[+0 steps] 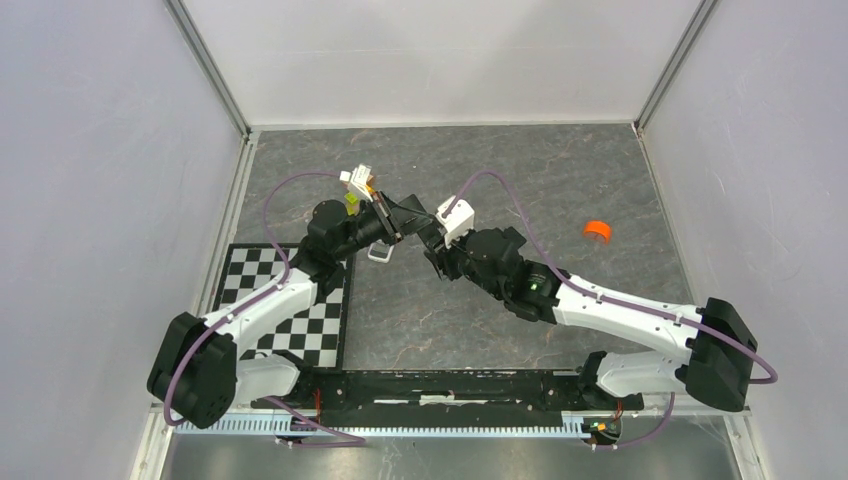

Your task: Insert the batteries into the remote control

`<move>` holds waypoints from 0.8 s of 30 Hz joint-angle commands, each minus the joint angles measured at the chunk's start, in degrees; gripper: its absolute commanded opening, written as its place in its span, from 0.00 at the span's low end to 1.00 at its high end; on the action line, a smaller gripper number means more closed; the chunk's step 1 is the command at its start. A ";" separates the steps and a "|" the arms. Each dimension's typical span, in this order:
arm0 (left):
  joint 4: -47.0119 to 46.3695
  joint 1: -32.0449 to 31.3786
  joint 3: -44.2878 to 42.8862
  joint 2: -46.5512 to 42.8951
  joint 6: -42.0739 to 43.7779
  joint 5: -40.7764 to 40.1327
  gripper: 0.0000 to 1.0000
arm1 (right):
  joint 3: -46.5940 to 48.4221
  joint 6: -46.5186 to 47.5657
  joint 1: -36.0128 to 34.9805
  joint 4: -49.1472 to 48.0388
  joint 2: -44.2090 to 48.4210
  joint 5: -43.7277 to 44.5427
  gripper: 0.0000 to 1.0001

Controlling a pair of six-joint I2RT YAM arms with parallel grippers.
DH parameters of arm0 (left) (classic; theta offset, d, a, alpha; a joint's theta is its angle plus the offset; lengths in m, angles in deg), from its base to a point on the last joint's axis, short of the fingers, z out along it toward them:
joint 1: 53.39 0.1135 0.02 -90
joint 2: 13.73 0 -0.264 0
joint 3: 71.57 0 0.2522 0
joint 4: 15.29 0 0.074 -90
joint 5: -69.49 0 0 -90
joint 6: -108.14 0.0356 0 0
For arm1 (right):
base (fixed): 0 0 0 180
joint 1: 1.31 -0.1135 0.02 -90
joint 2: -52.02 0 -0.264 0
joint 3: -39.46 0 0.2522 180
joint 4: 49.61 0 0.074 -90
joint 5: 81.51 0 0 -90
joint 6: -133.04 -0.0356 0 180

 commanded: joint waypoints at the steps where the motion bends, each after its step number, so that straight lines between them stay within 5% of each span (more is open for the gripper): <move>1: -0.94 0.41 -1.24 -1.41 -1.85 1.74 0.32 | -0.11 4.09 0.49 -3.18 1.73 1.59 0.35; 6: -2.47 1.92 0.88 -1.78 -3.64 2.55 0.49 | -2.04 7.98 0.79 -5.21 3.39 0.23 0.32; 10: -5.47 2.36 1.93 -1.00 -5.81 3.47 0.50 | -2.27 10.73 1.15 -5.56 4.09 -4.36 0.32; 19: -12.59 2.62 3.41 2.85 -10.43 5.82 0.18 | -1.35 12.27 2.18 -4.43 2.90 -11.18 0.35; 21: -13.67 2.77 3.75 3.35 -10.67 6.22 0.05 | -1.07 11.42 2.88 -3.85 2.63 -10.39 0.42; 24: -13.61 3.92 4.16 3.43 -9.75 6.65 0.02 | -2.01 10.88 3.58 -3.72 4.04 -8.50 0.74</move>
